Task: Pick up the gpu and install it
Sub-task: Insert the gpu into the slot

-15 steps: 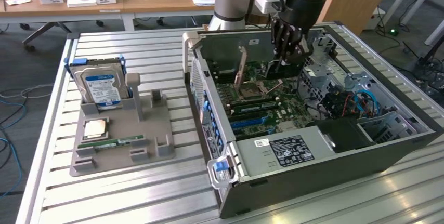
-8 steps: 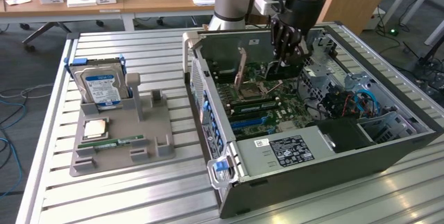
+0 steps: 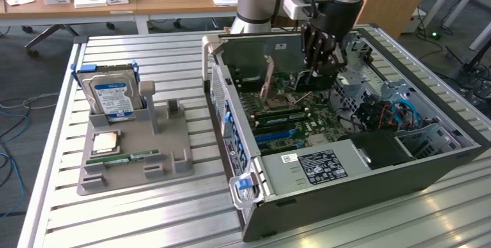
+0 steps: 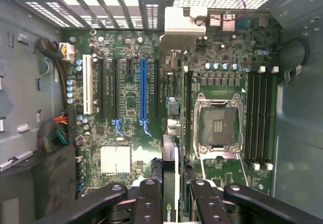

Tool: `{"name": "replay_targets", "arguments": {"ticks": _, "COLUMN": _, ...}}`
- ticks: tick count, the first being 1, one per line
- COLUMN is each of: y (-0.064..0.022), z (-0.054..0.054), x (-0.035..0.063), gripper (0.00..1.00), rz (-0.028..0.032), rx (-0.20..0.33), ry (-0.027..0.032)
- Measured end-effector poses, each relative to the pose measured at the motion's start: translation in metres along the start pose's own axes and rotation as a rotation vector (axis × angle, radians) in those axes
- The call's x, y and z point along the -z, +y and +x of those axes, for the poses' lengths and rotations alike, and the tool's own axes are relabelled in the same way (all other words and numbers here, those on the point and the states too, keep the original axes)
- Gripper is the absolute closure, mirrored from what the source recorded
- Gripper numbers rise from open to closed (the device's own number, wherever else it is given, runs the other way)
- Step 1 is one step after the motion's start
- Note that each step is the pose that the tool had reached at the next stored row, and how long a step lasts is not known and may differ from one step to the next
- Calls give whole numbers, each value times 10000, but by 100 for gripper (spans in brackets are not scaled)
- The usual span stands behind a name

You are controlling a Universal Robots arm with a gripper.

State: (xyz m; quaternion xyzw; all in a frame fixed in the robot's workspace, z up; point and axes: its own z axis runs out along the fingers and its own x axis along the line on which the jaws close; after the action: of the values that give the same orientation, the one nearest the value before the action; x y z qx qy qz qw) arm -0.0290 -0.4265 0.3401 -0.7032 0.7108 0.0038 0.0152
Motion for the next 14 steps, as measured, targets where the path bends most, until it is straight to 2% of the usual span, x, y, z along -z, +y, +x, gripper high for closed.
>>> {"name": "replay_targets", "arguments": {"ticks": 8, "y": 11, "z": 114, "x": 4, "gripper": 74, "rz": 0, "rx": 1, "ry": 1}}
{"name": "replay_targets", "arguments": {"ticks": 14, "y": 15, "z": 148, "x": 2, "gripper": 74, "rz": 0, "rx": 0, "ry": 0}}
